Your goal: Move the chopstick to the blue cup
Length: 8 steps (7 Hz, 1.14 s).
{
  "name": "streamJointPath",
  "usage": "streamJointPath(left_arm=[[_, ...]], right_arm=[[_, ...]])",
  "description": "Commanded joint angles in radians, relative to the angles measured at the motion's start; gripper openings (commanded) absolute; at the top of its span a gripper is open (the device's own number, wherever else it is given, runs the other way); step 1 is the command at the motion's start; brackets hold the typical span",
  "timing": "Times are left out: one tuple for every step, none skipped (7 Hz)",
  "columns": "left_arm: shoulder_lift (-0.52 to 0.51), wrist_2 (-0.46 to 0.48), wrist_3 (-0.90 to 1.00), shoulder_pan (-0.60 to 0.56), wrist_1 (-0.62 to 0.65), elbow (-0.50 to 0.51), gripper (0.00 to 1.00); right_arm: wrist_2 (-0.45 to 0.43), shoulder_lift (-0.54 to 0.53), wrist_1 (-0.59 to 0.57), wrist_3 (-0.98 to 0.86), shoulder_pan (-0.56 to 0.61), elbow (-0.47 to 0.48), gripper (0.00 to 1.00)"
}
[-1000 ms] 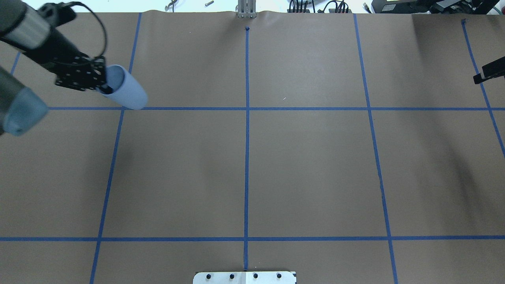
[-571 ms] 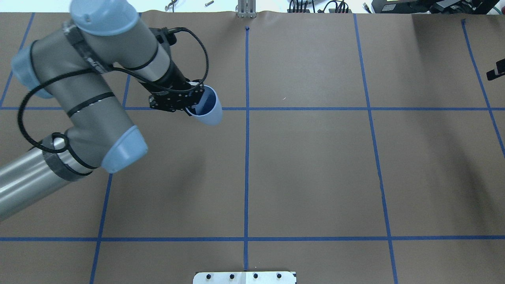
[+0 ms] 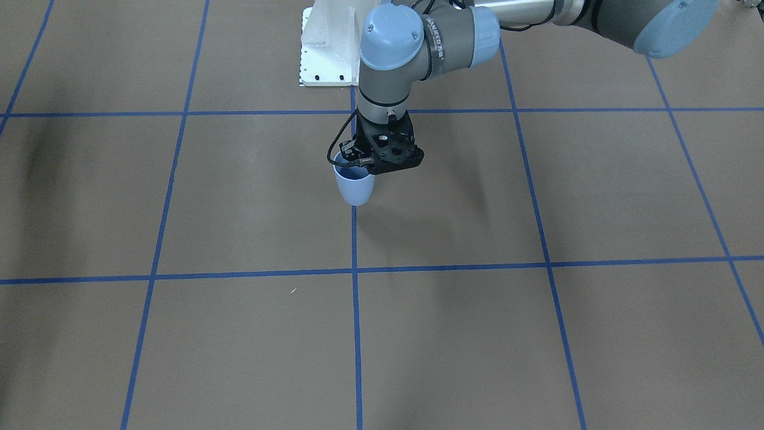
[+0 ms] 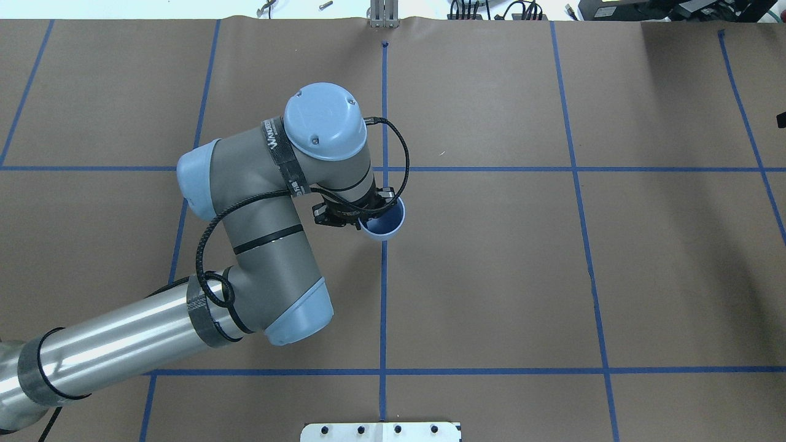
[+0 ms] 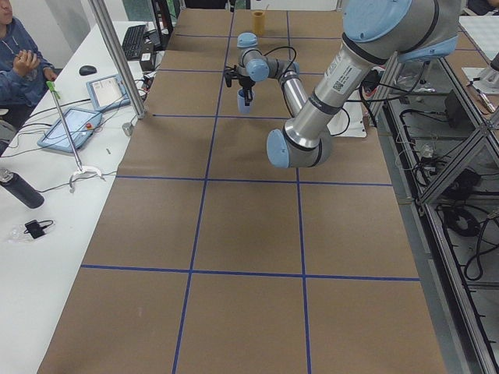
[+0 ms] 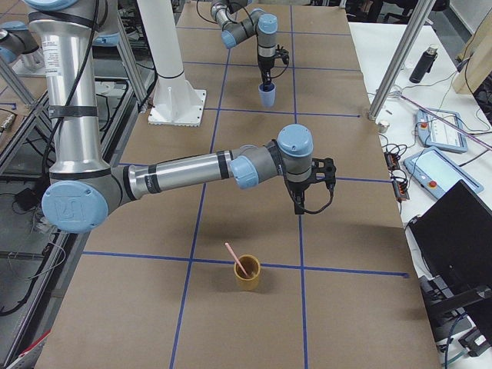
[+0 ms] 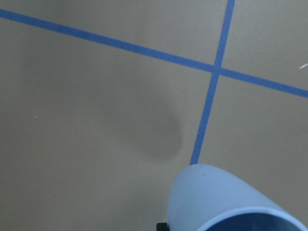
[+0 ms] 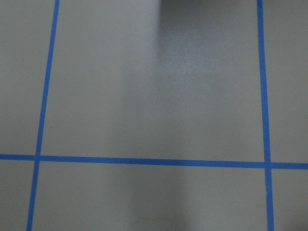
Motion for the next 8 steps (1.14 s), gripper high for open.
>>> streamJointPath(left_arm=[[-0.005,0.017,0.009,0.004,-0.023,0.031,0.0],[-0.004,0.017,0.009,0.004,-0.026,0.04,0.02],[-0.004,0.016,0.009,0.003,-0.029,0.049,0.05],[-0.004,0.011,0.01,0.003,-0.038,0.051,0.05],[-0.004,0.011,0.007,0.003,-0.052,0.051,0.1],[0.007,0.011,0.006,0.003,-0.078,0.051,0.99],[0.016,0.01,0.006,-0.004,-0.109,0.04,0.98],[0.016,0.006,-0.008,-0.039,-0.114,-0.019,0.98]], right_arm=[[0.002,0.0,0.0,0.002,0.0,-0.001,1.0],[0.002,0.0,0.0,0.002,0.0,-0.003,1.0],[0.003,-0.002,-0.002,0.002,0.0,-0.004,1.0],[0.003,-0.002,-0.002,0.002,0.0,-0.01,1.0],[0.003,-0.002,-0.002,0.002,0.0,-0.012,1.0],[0.005,-0.006,0.0,0.0,0.0,-0.014,1.0],[0.006,-0.009,0.0,0.0,0.0,-0.017,1.0],[0.005,-0.027,0.001,-0.012,0.019,-0.012,1.0]])
